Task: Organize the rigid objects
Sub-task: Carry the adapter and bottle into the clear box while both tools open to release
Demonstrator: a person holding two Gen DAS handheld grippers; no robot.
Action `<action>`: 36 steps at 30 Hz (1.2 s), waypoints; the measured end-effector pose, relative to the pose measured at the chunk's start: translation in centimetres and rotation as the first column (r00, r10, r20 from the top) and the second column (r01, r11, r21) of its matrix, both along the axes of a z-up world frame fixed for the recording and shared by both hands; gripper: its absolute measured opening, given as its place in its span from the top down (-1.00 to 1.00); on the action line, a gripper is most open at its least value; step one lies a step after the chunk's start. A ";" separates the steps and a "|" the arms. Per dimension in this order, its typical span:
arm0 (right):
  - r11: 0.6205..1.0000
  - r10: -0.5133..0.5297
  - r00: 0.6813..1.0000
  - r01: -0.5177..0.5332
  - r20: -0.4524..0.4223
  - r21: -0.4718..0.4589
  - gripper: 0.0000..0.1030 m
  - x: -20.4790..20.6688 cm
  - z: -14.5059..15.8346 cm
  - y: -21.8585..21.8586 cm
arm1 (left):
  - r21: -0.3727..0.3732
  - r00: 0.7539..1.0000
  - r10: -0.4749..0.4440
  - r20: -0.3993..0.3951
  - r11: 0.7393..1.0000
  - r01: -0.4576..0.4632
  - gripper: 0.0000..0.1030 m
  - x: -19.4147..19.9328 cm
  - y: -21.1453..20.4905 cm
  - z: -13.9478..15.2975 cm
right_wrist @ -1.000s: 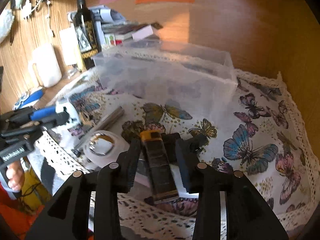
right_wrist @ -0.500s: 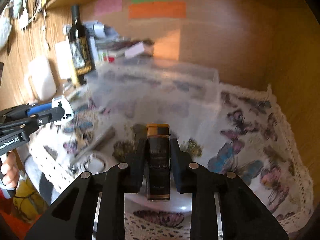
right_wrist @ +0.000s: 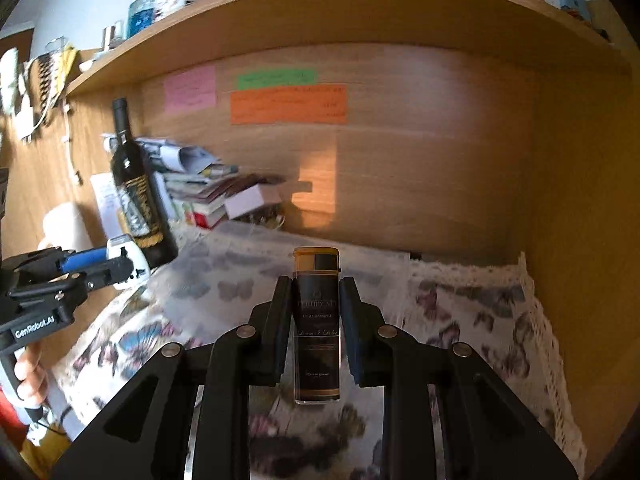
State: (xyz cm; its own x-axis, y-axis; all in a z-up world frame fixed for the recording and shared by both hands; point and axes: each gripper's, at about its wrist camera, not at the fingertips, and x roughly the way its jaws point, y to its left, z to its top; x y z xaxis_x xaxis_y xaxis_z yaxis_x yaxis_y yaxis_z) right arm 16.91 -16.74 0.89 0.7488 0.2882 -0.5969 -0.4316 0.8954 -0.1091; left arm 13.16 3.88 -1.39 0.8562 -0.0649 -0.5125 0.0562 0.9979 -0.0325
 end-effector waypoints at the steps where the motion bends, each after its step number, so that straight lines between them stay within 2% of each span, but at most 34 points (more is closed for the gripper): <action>1: 1.000 -0.002 1.000 0.002 -0.005 -0.003 0.58 1.0 0.0 0.2 | -0.005 1.000 -0.002 -0.012 1.000 0.002 0.43 0.8 0.1 0.0; 8: 0.999 -0.006 0.998 0.004 -0.057 -0.037 0.58 4.5 -1.0 1.2 | 0.000 0.990 -0.034 -0.135 0.999 0.034 0.43 6.1 -0.6 -1.6; 13: 0.996 -0.007 0.991 -0.005 -0.135 -0.087 0.58 6.4 -3.2 2.1 | 0.018 0.971 -0.046 -0.236 0.999 0.052 0.43 8.7 -1.5 -3.6; 16: 0.992 -0.009 0.983 -0.014 -0.184 -0.124 0.58 7.3 -4.7 2.5 | 0.030 0.962 -0.048 -0.270 0.998 0.058 0.43 9.7 -1.9 -4.6; 24: 0.980 -0.025 0.957 -0.033 -0.290 -0.195 0.58 8.8 -7.9 2.6 | 0.054 0.951 -0.057 -0.302 0.996 0.077 0.43 10.6 -2.9 -6.0; 28: 0.974 -0.025 0.953 -0.045 -0.302 -0.223 0.58 8.7 -8.5 2.7 | 0.053 0.952 -0.056 -0.300 0.996 0.075 0.43 11.1 -2.9 -6.3; 32: 0.977 -0.028 0.952 -0.039 -0.305 -0.212 0.57 8.5 -8.4 2.6 | 0.053 0.956 -0.056 -0.286 0.996 0.074 0.42 10.7 -2.9 -5.8; 33: 0.977 -0.030 0.951 -0.037 -0.307 -0.211 0.57 8.5 -8.4 2.5 | 0.051 0.958 -0.057 -0.283 0.996 0.074 0.37 10.5 -2.9 -5.7; 36: 0.979 -0.031 0.950 -0.034 -0.310 -0.200 0.51 8.4 -8.3 2.7 | 0.045 0.963 -0.055 -0.264 0.997 0.069 0.05 9.9 -2.7 -5.0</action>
State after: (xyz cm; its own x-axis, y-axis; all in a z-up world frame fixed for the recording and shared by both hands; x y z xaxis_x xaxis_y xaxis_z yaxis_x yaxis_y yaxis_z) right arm 25.28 -14.06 -7.37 0.5171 0.1396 -0.8445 -0.4741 0.8682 -0.1468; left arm 23.11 1.18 -6.36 0.6864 -0.0803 -0.7228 0.1147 0.9934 -0.0015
